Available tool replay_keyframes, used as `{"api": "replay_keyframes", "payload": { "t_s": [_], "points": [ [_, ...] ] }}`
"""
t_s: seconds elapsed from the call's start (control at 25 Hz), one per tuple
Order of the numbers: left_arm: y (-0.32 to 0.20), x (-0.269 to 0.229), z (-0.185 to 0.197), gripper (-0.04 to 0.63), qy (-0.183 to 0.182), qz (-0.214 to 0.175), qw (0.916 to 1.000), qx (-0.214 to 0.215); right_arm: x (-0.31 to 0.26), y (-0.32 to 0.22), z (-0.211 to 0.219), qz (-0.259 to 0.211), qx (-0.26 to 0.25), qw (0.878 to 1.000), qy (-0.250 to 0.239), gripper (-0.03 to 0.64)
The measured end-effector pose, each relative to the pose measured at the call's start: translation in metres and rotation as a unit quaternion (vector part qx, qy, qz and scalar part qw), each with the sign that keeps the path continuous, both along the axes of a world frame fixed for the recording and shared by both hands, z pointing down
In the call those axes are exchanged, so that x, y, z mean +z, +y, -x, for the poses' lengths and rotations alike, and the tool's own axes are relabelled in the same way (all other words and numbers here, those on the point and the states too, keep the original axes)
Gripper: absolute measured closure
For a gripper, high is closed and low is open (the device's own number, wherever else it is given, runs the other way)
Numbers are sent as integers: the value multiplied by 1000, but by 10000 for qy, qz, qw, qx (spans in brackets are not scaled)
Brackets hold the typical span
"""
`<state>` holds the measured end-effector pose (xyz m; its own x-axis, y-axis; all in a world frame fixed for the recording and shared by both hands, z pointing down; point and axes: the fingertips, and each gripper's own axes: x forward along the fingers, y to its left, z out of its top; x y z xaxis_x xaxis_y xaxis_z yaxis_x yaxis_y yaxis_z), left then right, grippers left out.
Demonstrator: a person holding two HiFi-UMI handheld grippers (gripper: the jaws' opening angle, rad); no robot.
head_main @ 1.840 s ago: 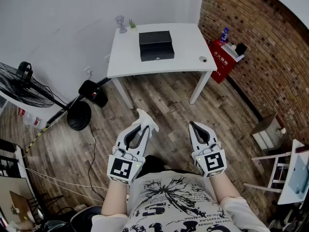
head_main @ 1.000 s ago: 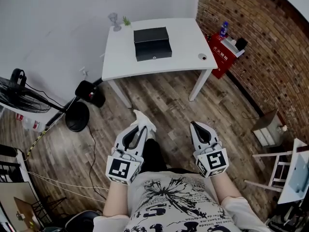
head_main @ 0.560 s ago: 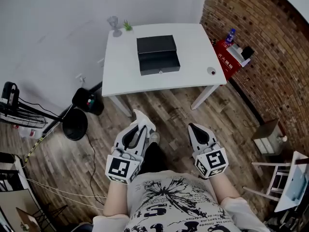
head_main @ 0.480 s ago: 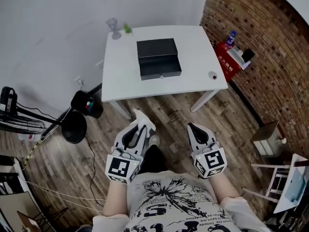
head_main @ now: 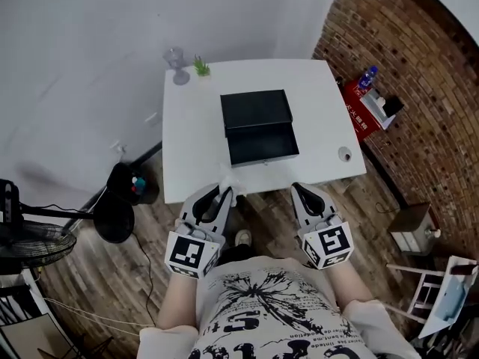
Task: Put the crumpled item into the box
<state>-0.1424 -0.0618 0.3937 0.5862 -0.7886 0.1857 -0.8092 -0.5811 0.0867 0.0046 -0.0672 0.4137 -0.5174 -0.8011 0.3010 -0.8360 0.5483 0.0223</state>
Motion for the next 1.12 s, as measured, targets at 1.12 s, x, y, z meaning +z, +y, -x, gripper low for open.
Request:
{"api": "replay_keyframes", "payload": {
  "t_s": [1.12],
  "points": [
    [-226,150,-99,525,-1864,1308,9593,1673,63,-227,-39,690,-244,9973,-11,601]
  ]
}}
